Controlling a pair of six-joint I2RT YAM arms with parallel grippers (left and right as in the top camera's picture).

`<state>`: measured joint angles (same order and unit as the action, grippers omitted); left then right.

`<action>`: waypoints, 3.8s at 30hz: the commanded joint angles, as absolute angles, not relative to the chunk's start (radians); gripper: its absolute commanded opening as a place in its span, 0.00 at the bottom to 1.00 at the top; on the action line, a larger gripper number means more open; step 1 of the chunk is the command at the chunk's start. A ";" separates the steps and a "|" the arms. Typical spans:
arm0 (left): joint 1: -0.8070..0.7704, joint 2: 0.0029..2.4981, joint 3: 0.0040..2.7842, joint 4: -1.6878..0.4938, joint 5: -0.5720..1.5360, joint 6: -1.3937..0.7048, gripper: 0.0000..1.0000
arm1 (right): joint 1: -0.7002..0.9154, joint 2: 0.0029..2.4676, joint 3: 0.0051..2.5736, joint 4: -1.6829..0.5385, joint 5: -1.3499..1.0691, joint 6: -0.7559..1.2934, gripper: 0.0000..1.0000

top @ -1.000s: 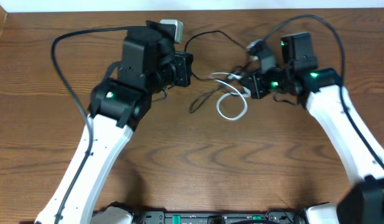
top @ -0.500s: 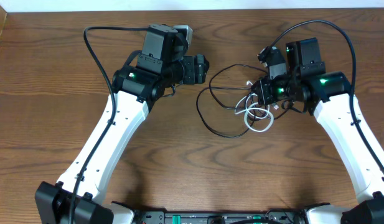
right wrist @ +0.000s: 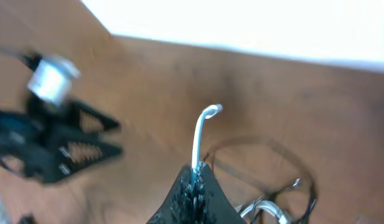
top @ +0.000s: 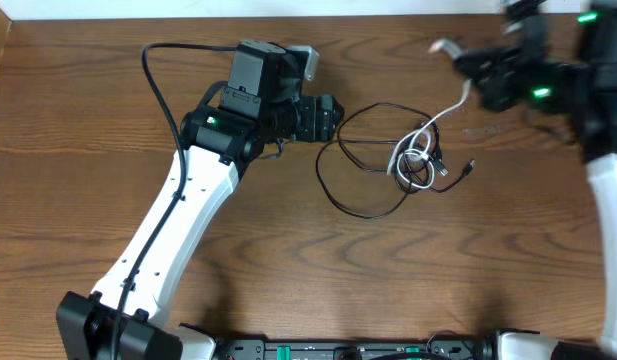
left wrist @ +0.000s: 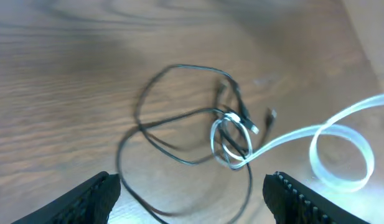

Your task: Untangle cables

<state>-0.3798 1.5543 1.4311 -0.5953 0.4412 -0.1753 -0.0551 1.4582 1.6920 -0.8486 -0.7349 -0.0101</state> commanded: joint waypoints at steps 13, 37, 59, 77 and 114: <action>-0.460 1.744 1.425 -0.533 0.962 0.266 0.83 | -0.297 1.404 1.831 -0.917 -0.961 0.035 0.01; -0.620 2.024 1.426 -0.202 0.791 0.136 0.22 | -0.297 1.407 1.831 -0.995 -0.964 -0.043 0.01; -0.548 1.479 1.443 -0.206 0.526 -0.121 0.07 | -0.271 1.577 1.821 -1.109 -0.760 -0.076 0.01; -0.499 1.364 1.489 0.146 0.526 -0.272 0.07 | -0.114 1.960 1.818 -1.216 -0.693 -0.196 0.19; -0.487 1.447 1.713 -0.363 0.410 -0.151 0.08 | -0.066 1.887 1.904 -1.179 -0.895 -0.400 0.99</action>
